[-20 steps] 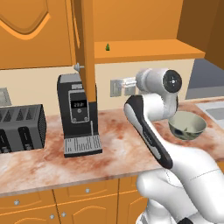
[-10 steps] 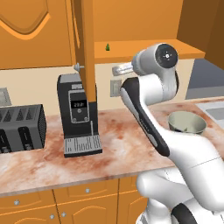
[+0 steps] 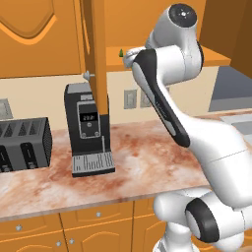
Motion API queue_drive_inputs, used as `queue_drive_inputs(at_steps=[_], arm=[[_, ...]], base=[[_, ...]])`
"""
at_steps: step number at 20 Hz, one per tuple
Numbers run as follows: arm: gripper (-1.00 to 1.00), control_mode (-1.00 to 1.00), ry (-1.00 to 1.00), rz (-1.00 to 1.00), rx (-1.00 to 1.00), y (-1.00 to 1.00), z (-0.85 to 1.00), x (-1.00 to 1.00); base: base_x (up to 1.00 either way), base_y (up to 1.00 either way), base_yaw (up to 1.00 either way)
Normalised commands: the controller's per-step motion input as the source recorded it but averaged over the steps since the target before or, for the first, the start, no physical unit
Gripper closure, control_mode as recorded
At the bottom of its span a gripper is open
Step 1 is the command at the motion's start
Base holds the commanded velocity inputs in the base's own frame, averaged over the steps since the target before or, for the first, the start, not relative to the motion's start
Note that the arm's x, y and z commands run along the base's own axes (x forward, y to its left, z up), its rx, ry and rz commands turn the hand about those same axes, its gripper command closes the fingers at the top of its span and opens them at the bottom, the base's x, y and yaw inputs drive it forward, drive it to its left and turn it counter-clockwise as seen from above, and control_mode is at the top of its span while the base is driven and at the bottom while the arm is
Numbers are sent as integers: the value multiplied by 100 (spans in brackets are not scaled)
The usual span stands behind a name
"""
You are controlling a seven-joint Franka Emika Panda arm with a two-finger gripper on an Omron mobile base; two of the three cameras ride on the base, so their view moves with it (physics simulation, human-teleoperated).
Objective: Pick the lemon wedges from the cabinet and place them in one bowl. Pick the tangerine from the sink and place it in the other bowl.
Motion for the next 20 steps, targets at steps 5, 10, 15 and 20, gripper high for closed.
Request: queue_drive_inputs(at_steps=[5, 10, 15, 20], arm=[[-100, -100, -7, -16, 17, -9, -27, 25], [-100, -100, -12, -11, 17, -3, -12, 23], [-100, -100, -14, 4, -2, 0, -2, 27], [-100, -100, -4, 8, -9, 7, 1, 25]], base=[[0, 0, 0], [0, 0, 0], [0, 0, 0], [0, 0, 0]])
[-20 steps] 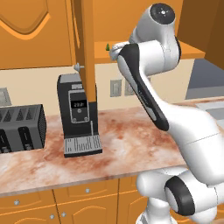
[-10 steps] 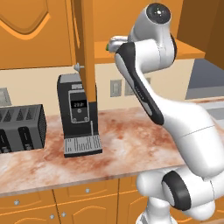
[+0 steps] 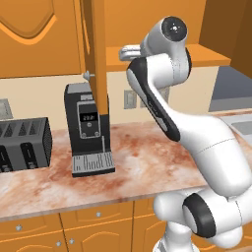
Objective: Pick the lemon wedges from the cabinet and place them in one bowl. Pick the tangerine from the sink and place it in the other bowl.
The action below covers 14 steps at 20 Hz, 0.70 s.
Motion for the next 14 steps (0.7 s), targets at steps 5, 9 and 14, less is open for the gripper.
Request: queue_drive_inputs(at_steps=[5, 9, 14], arm=[[-100, -100, 8, 2, -9, 6, 8, 20], [-100, -100, 1, -3, -8, 7, 11, 35], [-100, -100, -2, -7, -1, 16, -1, 37]], base=[[0, 0, 0], [0, 0, 0], [0, 0, 0]])
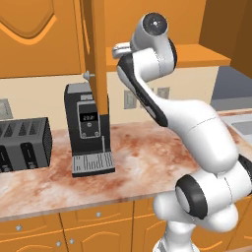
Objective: Pick the lemon wedges from the cabinet and place them in one bowl. Pick the tangerine from the sink and place it in the other bowl.
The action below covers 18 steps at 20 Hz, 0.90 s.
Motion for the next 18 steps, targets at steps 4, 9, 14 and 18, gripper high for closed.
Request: queue_drive_inputs(at_steps=[4, 9, 14, 18], arm=[[-100, -100, 0, -5, -2, 9, -1, 42], [-100, -100, 4, -2, -2, 0, 0, 44], [-100, -100, 8, -1, 0, 0, 0, 49], [-100, -100, 5, -3, 0, 0, -1, 49]], base=[[0, 0, 0], [0, 0, 0], [0, 0, 0], [0, 0, 0]])
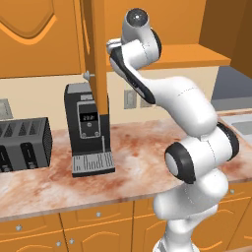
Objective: Pick the lemon wedges from the cabinet and place them in one bowl. Pick the tangerine from the sink and place it in the other bowl.
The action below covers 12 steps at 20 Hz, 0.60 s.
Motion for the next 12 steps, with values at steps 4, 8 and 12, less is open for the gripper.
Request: queue_drive_inputs(at_steps=[4, 8, 12], arm=[[-100, -100, 3, -4, 0, 3, -10, 48], [-100, -100, 3, -2, 0, 14, -12, 38], [-100, -100, 0, 0, 0, 28, -6, 43]], base=[[0, 0, 0], [0, 0, 0], [0, 0, 0]])
